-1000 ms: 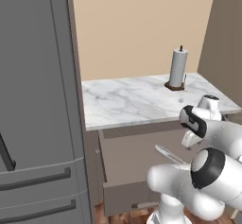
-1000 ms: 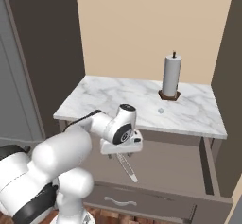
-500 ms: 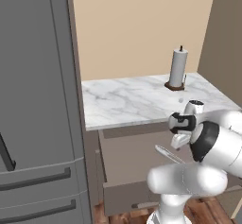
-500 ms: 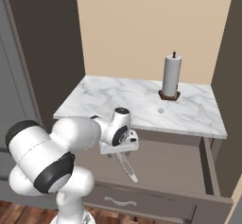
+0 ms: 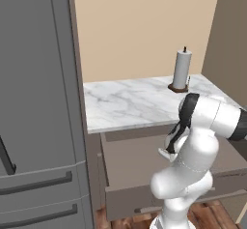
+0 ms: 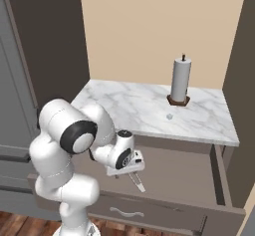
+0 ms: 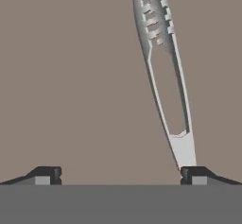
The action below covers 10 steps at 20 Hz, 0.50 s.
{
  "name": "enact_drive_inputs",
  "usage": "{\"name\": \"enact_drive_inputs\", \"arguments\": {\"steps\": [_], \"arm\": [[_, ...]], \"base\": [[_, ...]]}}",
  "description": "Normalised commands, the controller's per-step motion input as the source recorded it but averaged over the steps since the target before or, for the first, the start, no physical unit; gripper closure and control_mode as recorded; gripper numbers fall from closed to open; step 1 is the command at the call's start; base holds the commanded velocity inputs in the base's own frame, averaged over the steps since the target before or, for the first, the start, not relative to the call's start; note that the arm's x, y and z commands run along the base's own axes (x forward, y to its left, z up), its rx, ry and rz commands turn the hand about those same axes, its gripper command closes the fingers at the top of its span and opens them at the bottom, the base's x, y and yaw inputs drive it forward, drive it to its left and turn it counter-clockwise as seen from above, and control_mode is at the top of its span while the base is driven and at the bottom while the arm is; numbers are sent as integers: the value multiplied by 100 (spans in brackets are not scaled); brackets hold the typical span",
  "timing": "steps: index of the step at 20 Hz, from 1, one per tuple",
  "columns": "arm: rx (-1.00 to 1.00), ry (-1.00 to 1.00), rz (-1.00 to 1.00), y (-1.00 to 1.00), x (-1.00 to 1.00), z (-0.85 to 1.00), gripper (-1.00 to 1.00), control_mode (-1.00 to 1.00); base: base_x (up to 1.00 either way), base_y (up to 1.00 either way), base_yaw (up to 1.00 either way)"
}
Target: Pick the tongs from the drawer and place it on the counter.
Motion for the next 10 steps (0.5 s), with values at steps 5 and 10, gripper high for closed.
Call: {"name": "enact_drive_inputs", "arguments": {"steps": [5,10], "arm": [[-1,0,1,-6,35,-56,-100,-100],[0,-3,2,-24,41,-10,-100,-100]], "base": [[0,0,0],[0,0,0]]}}
